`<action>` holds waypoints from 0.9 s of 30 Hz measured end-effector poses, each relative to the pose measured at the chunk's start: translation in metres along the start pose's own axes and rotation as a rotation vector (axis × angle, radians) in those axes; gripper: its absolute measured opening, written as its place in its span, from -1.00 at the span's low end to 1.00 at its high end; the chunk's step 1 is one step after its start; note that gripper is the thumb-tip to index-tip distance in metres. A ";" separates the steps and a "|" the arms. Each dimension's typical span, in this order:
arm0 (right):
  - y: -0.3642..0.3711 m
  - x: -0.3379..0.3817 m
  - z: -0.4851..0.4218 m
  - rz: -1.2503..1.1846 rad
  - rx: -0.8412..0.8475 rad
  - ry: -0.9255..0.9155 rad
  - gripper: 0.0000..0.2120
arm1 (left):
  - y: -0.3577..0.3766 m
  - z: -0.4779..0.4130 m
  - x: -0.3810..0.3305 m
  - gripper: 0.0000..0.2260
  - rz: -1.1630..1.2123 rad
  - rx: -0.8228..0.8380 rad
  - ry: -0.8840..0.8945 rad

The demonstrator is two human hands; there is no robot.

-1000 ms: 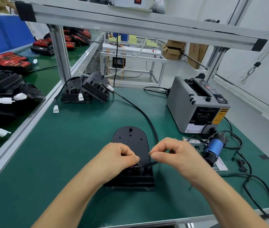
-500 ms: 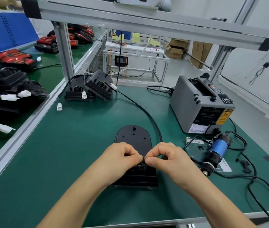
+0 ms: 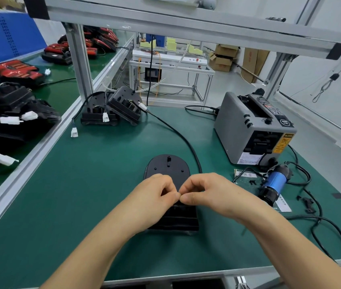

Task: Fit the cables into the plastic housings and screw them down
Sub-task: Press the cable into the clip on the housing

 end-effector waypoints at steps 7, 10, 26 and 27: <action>0.002 0.000 0.001 -0.068 0.024 -0.033 -0.84 | -0.003 0.002 -0.003 -0.82 -0.090 -0.038 0.058; 0.001 0.004 0.001 -0.040 0.016 -0.046 -0.83 | -0.003 0.002 -0.002 -0.83 -0.099 -0.015 0.074; -0.001 -0.001 0.011 0.120 -0.037 0.001 -0.78 | 0.003 0.041 0.009 -0.89 0.002 -0.236 0.237; -0.002 -0.001 0.010 0.126 -0.018 0.020 -0.78 | 0.003 0.043 0.008 -0.90 -0.019 -0.260 0.252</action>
Point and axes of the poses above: each hand's wrist, its own z-axis away from the middle knuckle, its own y-axis out of the palm, x = y × z, the point moved 4 cm from there along -z, towards the middle knuckle, and after that the axes turned 13 degrees about -z, right-handed, at the moved point
